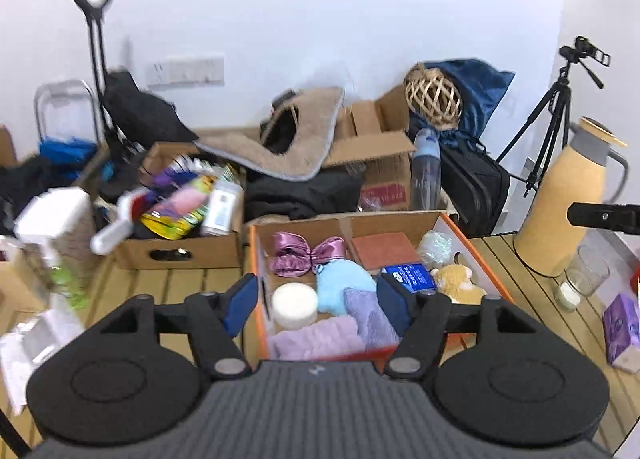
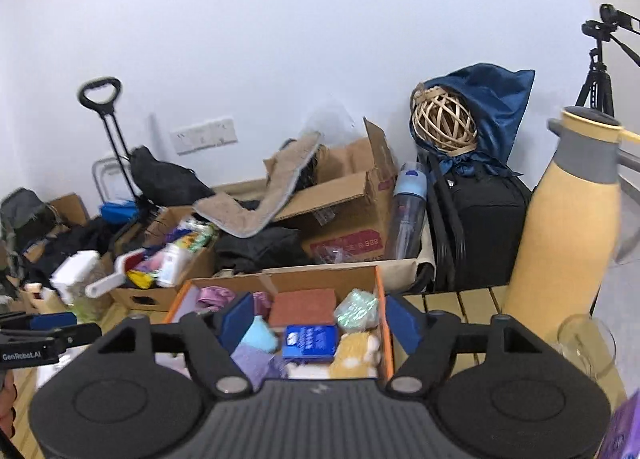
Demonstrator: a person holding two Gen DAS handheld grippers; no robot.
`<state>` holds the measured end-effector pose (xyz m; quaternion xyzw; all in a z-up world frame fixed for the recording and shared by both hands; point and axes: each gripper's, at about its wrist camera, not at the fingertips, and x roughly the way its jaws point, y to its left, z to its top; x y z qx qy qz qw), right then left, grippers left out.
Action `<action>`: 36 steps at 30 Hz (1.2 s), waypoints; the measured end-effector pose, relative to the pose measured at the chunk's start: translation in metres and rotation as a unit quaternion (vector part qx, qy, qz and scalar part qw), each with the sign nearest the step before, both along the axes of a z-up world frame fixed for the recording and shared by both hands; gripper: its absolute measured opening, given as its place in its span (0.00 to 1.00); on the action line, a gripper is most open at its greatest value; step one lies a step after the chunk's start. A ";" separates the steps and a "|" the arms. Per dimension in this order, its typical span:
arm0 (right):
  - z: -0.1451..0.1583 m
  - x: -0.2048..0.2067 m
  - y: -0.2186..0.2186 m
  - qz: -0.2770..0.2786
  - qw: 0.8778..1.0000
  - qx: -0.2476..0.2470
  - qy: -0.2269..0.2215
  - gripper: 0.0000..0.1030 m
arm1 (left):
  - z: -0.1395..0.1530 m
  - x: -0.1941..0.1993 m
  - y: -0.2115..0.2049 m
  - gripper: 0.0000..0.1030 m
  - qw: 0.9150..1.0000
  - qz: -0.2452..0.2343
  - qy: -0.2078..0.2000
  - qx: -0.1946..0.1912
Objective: Organize soft objects
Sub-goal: 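Withdraw both grippers from the box back over the table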
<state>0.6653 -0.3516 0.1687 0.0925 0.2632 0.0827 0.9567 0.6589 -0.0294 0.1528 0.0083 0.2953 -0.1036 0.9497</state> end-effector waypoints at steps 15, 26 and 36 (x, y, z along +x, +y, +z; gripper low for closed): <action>-0.111 -0.313 0.042 0.042 0.989 -0.086 -0.113 0.82 | -0.089 -0.332 0.020 0.99 0.985 0.020 -0.170 0.019; -0.146 -0.392 0.052 0.010 0.993 -0.077 -0.089 0.82 | -0.103 -0.388 0.028 1.00 0.986 0.018 -0.168 0.012; -0.176 -0.359 0.048 -0.019 0.996 -0.035 -0.074 0.82 | -0.143 -0.345 0.016 1.00 0.993 0.016 -0.113 0.000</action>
